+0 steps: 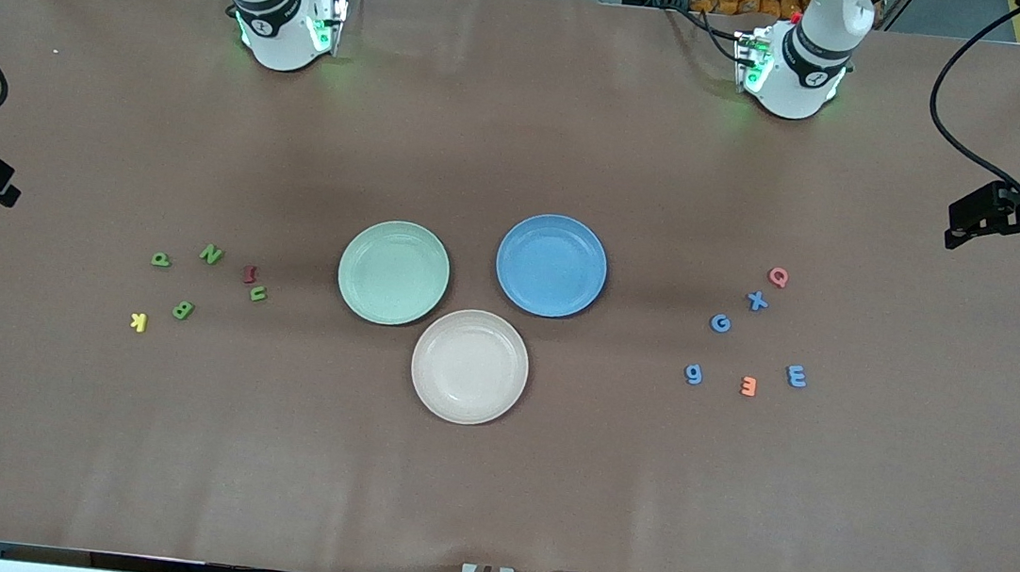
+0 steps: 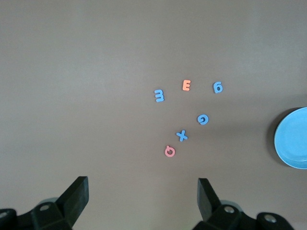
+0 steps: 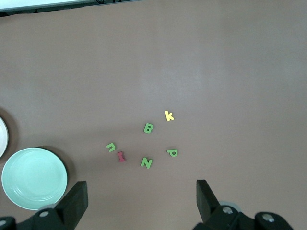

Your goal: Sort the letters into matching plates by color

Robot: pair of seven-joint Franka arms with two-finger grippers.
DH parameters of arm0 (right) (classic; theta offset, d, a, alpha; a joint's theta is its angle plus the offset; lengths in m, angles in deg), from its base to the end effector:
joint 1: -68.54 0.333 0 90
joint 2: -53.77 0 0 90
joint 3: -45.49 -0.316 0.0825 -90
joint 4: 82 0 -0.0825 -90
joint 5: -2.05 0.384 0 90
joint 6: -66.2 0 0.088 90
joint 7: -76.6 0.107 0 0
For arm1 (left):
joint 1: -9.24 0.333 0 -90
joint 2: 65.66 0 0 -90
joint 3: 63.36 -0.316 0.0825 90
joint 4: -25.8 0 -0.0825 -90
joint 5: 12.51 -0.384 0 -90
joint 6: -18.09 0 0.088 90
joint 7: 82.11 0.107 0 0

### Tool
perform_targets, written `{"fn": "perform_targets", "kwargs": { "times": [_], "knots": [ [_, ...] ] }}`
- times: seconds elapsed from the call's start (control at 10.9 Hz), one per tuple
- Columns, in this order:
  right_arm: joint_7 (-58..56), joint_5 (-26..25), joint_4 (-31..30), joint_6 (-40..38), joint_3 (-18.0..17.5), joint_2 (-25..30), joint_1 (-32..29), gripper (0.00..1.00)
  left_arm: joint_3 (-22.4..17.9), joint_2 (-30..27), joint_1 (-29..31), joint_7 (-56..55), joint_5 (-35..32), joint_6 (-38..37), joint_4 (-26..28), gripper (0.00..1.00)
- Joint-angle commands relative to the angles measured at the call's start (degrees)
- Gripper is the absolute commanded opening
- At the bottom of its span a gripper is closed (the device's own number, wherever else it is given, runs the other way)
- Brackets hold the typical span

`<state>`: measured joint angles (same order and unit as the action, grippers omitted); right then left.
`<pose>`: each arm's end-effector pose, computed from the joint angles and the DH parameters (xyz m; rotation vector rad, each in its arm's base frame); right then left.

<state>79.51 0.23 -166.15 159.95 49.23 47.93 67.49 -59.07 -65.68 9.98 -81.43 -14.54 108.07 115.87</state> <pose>0.5908 -0.0506 0.6207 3.0937 -0.2057 0.1011 0.5535 -0.0305 0.6242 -3.1040 0.1146 0.0005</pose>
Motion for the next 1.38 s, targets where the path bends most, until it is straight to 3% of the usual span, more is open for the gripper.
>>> {"fn": "perform_targets", "kwargs": {
  "times": [0.0,0.37,1.29],
  "knots": [
    [-0.3,0.4,0.8,-0.1,-0.6,-0.6,-0.5,1.00,0.2,0.7,-0.1,0.0,-0.3,-0.8,-0.4,1.00],
    [-0.3,0.7,0.8,0.0,-0.6,-0.6,-0.3,1.00,0.3,2.9,-0.2,-0.5,0.3,0.1,0.2,1.00],
    [-0.2,0.9,-1.4,3.7,-0.6,-2.2,-0.3,1.00,0.4,9.2,0.2,0.8,2.0,26.6,16.4,1.00]
  ]
}}
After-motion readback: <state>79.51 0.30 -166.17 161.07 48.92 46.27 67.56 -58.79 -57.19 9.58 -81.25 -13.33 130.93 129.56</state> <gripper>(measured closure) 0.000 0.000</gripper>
